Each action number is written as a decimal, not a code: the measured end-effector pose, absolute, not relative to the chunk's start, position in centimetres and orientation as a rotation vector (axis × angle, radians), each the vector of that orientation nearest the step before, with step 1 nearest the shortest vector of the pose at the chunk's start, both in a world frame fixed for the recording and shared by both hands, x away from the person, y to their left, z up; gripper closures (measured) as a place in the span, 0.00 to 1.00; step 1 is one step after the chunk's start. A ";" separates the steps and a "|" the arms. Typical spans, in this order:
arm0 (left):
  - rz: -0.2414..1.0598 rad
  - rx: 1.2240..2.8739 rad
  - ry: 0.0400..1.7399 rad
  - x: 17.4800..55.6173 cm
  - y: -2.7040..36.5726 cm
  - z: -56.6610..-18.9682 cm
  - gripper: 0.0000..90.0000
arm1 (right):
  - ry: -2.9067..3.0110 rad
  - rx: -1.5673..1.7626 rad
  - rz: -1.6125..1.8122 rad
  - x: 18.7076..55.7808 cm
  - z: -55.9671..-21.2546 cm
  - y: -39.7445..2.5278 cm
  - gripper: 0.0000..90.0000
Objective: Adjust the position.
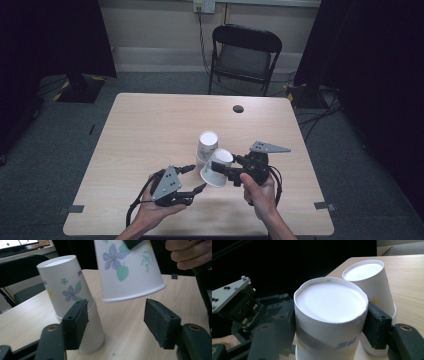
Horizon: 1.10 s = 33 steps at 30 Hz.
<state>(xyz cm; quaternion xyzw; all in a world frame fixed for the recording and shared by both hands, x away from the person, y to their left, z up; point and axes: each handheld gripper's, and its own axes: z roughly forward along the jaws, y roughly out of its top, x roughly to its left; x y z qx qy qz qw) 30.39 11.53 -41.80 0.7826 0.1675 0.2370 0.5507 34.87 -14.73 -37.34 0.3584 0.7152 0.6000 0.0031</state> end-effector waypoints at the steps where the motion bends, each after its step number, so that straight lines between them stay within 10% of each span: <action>1: 0.561 1.855 0.385 30.4 11.4 -41.8 0.48 | 2.246 1.122 1.884 34.8 -37.3 -14.7 0.40; 33: 0.705 1.838 0.429 30.4 11.0 -42.1 0.91 | 2.284 1.225 2.001 35.4 -37.9 -14.6 0.37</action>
